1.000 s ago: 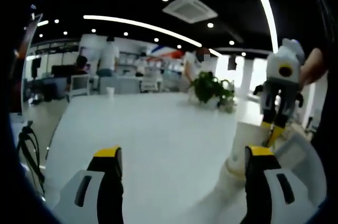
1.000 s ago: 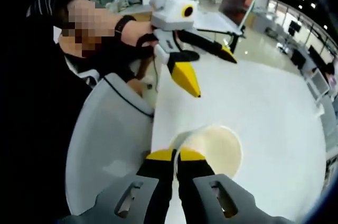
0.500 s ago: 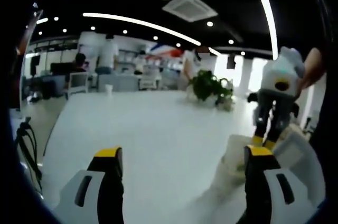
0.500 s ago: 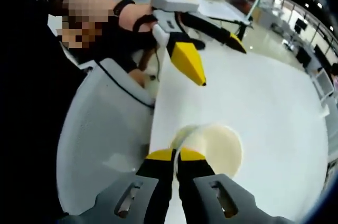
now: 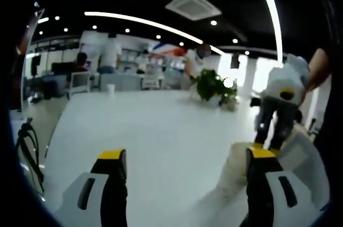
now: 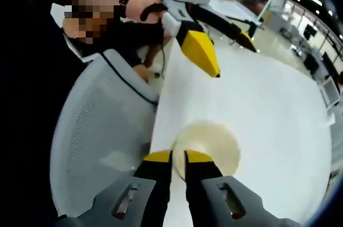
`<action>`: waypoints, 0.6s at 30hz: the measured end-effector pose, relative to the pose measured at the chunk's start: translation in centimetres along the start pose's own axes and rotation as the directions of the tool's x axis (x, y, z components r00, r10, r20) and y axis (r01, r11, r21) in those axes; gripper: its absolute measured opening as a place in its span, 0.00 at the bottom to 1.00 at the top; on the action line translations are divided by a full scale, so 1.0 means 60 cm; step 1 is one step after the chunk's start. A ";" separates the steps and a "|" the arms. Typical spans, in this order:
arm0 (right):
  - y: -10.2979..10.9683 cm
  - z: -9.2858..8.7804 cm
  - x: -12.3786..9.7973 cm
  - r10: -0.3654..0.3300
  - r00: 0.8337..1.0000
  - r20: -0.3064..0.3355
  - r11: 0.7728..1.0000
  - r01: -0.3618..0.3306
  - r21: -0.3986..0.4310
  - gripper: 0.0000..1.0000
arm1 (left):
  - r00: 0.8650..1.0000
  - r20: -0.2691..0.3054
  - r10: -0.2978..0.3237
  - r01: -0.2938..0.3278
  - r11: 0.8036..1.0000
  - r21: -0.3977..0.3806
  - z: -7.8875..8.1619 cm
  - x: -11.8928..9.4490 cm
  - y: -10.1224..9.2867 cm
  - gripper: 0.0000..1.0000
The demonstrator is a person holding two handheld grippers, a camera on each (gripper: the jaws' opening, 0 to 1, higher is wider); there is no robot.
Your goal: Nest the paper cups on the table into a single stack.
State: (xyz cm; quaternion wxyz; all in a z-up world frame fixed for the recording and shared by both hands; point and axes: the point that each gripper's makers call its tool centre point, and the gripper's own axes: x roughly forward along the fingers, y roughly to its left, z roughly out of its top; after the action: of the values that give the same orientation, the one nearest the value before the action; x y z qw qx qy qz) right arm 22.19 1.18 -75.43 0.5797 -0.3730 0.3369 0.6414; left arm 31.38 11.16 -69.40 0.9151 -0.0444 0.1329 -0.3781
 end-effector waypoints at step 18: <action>0.003 0.007 -0.011 -0.012 0.998 0.063 1.000 0.011 0.027 0.20 | 1.000 -0.008 -0.010 0.010 1.000 0.006 0.000 0.006 -0.006 0.90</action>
State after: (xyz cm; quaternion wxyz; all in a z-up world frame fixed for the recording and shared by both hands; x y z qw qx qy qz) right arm 21.99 1.18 -74.63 0.5986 -0.3467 0.3246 0.6451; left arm 31.39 10.63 -69.41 0.9127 -0.0408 0.1353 -0.3835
